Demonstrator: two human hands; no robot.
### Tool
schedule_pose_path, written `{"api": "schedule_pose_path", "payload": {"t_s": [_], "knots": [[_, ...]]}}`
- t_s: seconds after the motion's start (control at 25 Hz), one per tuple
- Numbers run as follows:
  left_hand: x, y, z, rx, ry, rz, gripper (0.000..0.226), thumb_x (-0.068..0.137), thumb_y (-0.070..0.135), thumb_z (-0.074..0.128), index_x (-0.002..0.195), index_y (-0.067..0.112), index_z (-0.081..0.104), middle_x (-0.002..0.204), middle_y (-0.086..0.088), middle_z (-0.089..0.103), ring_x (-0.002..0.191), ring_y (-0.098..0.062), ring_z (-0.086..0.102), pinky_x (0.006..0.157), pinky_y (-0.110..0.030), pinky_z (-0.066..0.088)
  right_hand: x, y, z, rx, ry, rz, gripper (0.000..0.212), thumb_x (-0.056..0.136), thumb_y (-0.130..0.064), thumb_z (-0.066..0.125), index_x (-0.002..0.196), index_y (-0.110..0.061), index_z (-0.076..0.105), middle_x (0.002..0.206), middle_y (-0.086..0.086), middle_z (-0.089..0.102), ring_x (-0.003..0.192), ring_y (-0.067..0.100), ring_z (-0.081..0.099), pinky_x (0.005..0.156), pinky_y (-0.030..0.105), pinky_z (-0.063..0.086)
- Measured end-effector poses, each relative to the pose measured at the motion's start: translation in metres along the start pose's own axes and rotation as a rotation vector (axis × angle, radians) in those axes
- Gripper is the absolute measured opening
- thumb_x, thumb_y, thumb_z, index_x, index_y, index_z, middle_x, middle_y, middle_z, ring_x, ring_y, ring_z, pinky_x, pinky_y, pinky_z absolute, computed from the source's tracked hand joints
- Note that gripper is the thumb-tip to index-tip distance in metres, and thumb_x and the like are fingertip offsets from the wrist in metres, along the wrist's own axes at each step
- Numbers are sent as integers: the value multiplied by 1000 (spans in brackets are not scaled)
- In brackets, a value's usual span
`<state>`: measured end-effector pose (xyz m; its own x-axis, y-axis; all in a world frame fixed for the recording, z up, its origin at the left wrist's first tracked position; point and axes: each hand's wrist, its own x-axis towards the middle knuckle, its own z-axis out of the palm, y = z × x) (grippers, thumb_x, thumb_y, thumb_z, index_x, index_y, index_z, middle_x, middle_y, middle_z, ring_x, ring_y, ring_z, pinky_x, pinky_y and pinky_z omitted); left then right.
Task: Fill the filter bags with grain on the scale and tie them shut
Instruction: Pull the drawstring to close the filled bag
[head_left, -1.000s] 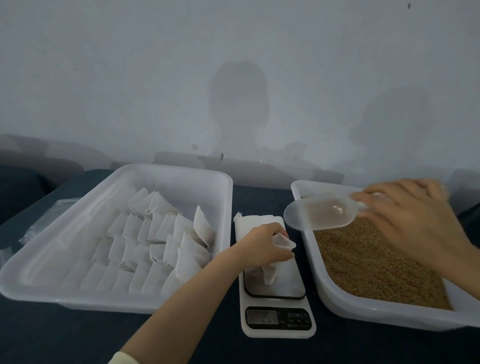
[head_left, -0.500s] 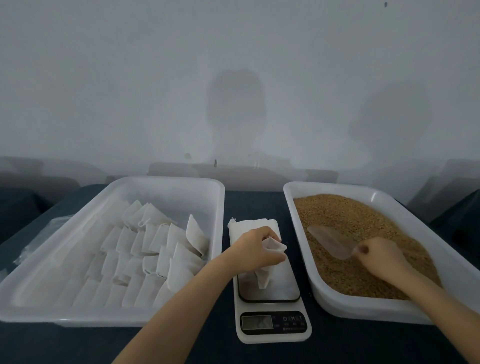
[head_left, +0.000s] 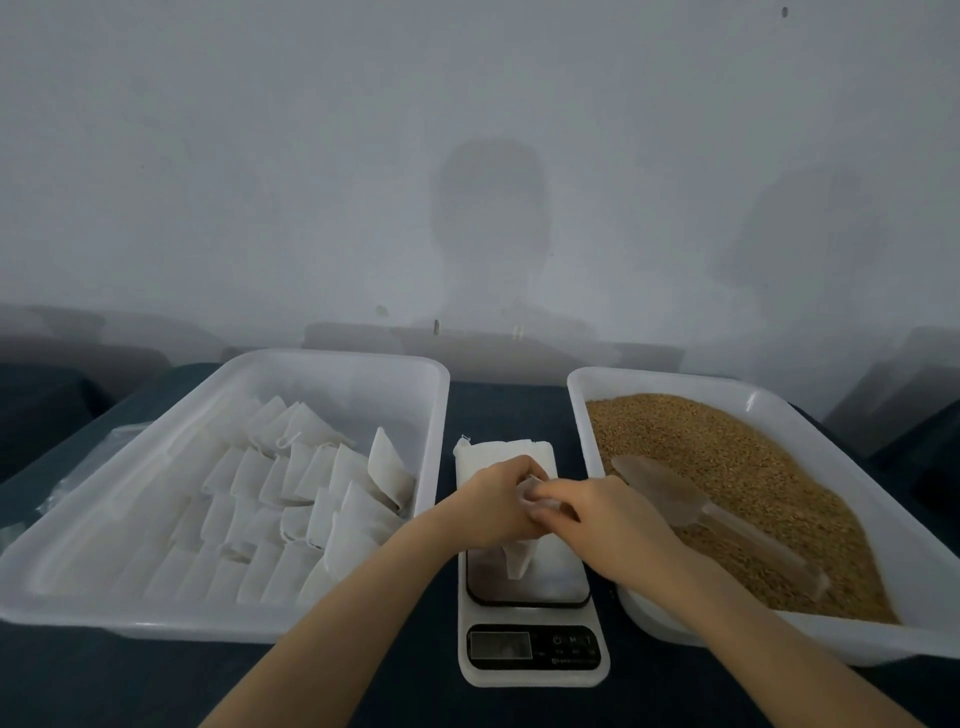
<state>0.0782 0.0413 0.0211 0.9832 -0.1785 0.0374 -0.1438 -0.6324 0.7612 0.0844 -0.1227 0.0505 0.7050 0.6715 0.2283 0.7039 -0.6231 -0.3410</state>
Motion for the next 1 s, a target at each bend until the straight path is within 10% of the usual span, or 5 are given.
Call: {"api": "schedule_pose_path", "payload": {"t_s": [0.16, 0.64, 1.0], "knots": [[-6, 0, -8, -9, -89, -9, 46, 79, 28, 76, 116, 25, 49, 115, 7, 58, 105, -10, 57, 86, -19, 46, 4, 6, 5, 22, 21, 57, 25, 91, -32, 58, 79, -12, 66, 68, -4, 57, 64, 8, 54, 58, 16, 37], [-14, 2, -27, -17, 232, -57, 15, 78, 31, 78, 69, 32, 65, 69, 15, 64, 65, 3, 60, 58, -6, 44, 1, 19, -8, 402, 272, 131, 22, 85, -13, 67, 103, -26, 67, 79, -12, 67, 80, -4, 59, 72, 2, 40], [-24, -10, -24, -4, 369, -105, 6, 81, 25, 76, 85, 20, 76, 71, 22, 64, 64, 15, 57, 61, -1, 41, 7, 19, 11, 421, 318, 106, 15, 83, -12, 69, 96, -17, 72, 88, -8, 69, 85, -8, 60, 75, 2, 41]]}}
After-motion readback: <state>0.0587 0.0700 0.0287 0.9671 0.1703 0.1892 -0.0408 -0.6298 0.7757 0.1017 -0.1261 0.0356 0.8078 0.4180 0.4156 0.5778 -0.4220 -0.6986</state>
